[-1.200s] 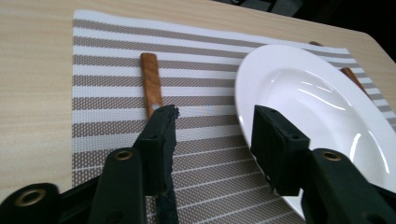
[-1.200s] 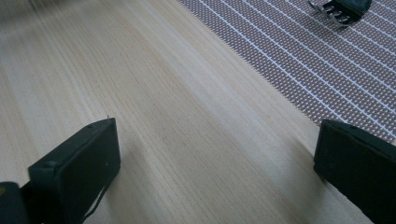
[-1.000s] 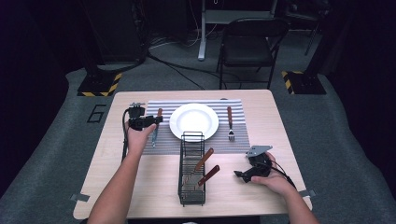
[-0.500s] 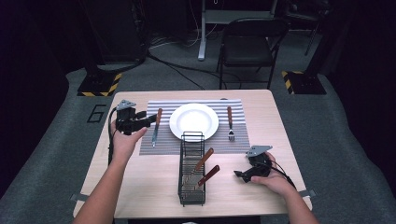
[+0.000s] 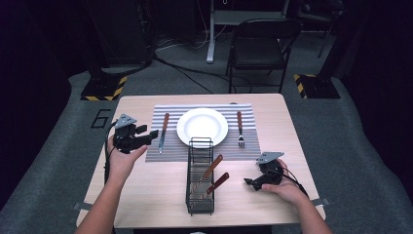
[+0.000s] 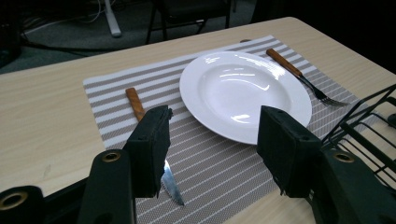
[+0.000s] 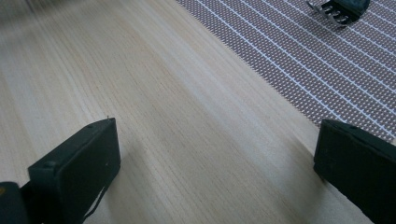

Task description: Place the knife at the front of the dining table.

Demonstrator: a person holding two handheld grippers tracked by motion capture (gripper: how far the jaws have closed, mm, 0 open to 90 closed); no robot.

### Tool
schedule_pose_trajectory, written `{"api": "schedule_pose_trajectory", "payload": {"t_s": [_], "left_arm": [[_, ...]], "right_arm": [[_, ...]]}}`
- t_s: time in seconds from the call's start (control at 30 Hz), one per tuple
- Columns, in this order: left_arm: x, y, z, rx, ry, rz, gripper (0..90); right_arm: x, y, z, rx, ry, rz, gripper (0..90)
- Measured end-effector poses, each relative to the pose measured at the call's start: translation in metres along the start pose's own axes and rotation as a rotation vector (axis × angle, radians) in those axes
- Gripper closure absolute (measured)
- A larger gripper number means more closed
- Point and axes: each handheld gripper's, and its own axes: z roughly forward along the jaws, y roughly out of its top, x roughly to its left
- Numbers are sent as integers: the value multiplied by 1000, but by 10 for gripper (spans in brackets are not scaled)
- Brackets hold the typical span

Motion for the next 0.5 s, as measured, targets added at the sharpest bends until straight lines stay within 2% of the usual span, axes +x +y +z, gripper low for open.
{"api": "schedule_pose_trajectory", "payload": {"t_s": [0.23,0.33,0.4,0.5], "left_arm": [[6,-23,-2,52,-1,9,442],[9,-34,-4,55,11,-14,442],[13,-42,-5,75,15,-15,442],[17,-54,-4,85,29,-43,442]], "right_arm": [[0,0,0,0,-1,3,0],[0,0,0,0,-1,3,0],[0,0,0,0,-1,3,0],[0,0,0,0,-2,3,0]]}}
